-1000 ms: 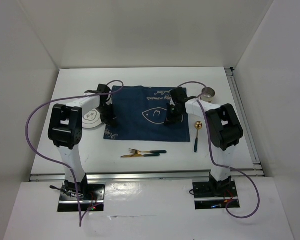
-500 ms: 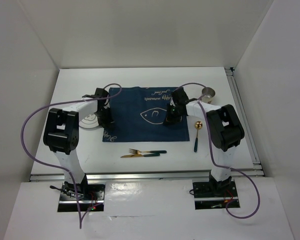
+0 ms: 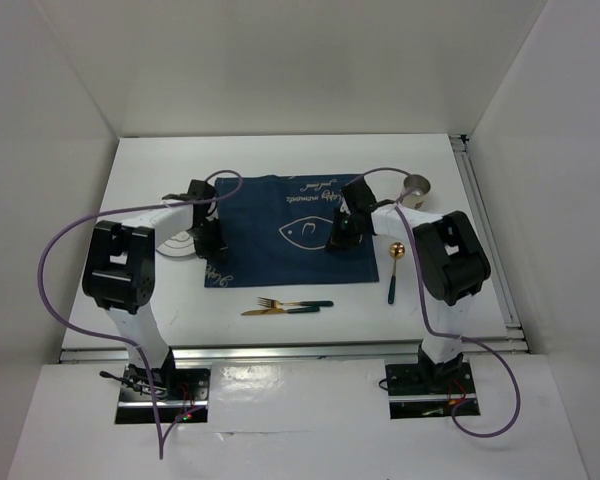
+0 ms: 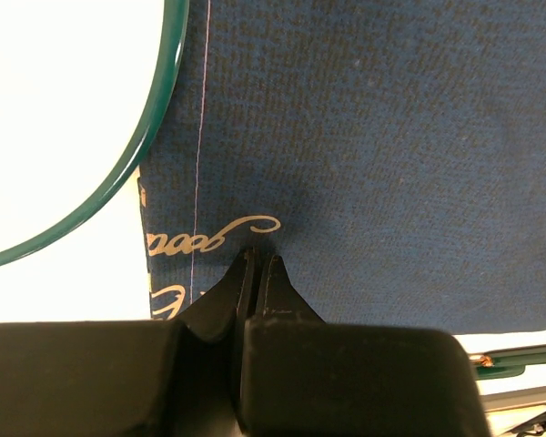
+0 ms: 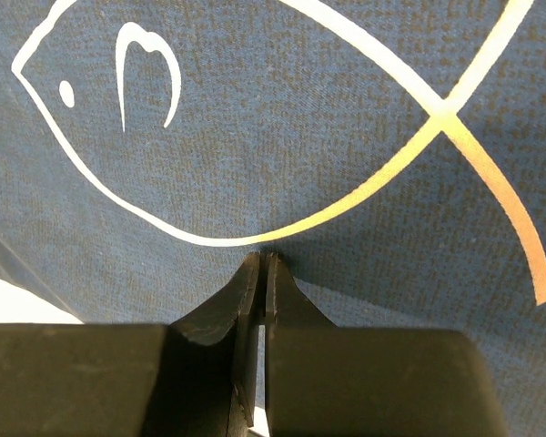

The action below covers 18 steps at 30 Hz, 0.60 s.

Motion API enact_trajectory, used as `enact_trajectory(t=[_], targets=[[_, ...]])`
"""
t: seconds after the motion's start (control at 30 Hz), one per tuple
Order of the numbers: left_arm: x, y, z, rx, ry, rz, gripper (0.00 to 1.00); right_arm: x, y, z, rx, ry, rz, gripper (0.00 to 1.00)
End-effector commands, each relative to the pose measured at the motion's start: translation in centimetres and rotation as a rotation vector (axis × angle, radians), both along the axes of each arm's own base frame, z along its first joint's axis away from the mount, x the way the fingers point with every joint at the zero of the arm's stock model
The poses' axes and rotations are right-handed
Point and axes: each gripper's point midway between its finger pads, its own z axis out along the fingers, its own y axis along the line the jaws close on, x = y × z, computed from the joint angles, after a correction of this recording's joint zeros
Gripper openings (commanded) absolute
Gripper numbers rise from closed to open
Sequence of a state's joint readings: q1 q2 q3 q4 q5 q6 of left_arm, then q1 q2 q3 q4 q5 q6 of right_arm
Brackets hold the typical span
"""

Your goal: Set the dinner table for one person

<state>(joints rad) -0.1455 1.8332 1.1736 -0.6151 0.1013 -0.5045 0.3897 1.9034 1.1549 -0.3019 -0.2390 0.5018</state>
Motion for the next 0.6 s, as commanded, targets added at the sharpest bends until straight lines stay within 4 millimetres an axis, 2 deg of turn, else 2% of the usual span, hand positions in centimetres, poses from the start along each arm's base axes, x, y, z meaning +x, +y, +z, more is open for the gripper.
enact_trajectory(t=[0.0,0.2,0.3,0.47,0.57], targets=[[-1.3,0.7,0.2,0.022,0.021,0.001,0.00,-3.6,-2.5,-3.0,-0.144,0.110,-0.027,0.00],[-1.9,0.8,0.1,0.023,0.018,-0.008,0.00,-5.5,-3.1,-3.1,-0.155,0.132,-0.039,0.00],[-1.8,0.6,0.5,0.011,0.007,-0.010,0.00,-5.3,-3.0,-3.1,-0.151,0.124,-0.039,0.00],[-0.6,-0.6,2.9,-0.039,-0.053,-0.031,0.00,-2.9,-1.7,0.4,-0.117,0.068,-0.028,0.00],[0.5,-0.8,6.0,-0.051,-0.118,-0.024,0.02,-0.4,-0.3,4.4,-0.086,-0.026,-0.003,0.02]])
